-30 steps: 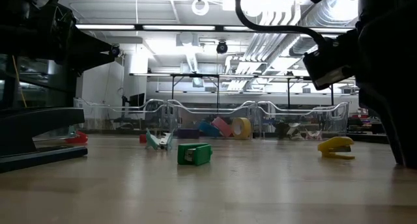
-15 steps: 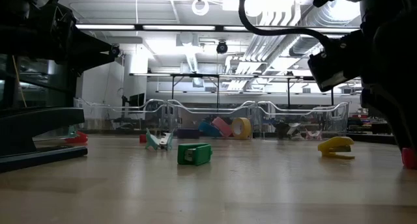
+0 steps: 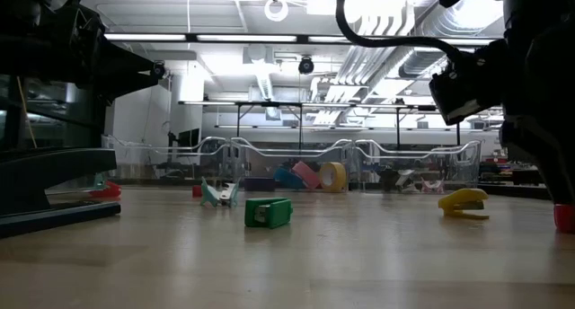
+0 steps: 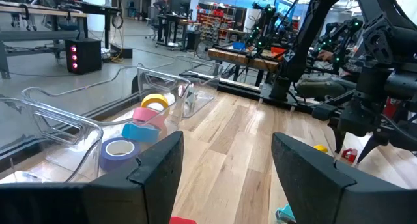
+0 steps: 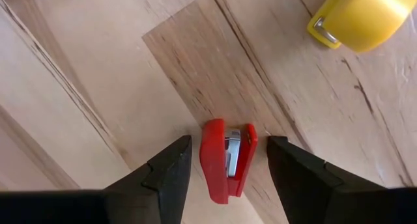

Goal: Pick and place Stapler, Stapler remover, tape
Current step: Put the bottom right red stapler into the left transparent bin

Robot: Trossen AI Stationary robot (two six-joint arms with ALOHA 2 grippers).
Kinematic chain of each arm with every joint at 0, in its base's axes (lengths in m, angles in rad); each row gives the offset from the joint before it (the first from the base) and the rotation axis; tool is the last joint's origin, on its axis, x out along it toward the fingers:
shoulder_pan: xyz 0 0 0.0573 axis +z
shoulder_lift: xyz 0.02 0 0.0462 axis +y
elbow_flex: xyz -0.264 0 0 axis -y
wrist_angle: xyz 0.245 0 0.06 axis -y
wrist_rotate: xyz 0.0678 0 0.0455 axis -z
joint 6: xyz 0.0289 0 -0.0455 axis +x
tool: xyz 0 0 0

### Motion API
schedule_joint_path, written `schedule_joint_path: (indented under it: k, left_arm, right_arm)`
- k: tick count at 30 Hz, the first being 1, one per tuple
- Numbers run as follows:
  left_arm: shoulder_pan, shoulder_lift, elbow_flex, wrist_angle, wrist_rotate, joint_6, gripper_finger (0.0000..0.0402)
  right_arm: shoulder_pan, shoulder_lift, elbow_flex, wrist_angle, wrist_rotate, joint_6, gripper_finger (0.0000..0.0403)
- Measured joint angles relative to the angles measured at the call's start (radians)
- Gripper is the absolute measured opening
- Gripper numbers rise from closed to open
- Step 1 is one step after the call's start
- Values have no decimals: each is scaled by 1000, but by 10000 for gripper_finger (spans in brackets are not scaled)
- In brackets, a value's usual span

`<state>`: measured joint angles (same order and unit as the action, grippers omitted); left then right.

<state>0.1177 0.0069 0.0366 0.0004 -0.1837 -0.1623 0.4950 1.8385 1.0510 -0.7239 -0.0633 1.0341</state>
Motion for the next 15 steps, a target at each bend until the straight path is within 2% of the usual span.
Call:
schedule_joint_path:
  k: [8, 15]
  left_arm:
    - [0, 0, 0, 0, 0, 0, 230]
    - [0, 0, 0, 0, 0, 0, 230]
  right_arm:
    - [1, 0, 0, 5, 35, -21, 187]
    - [0, 0, 0, 26, 47, -37, 137]
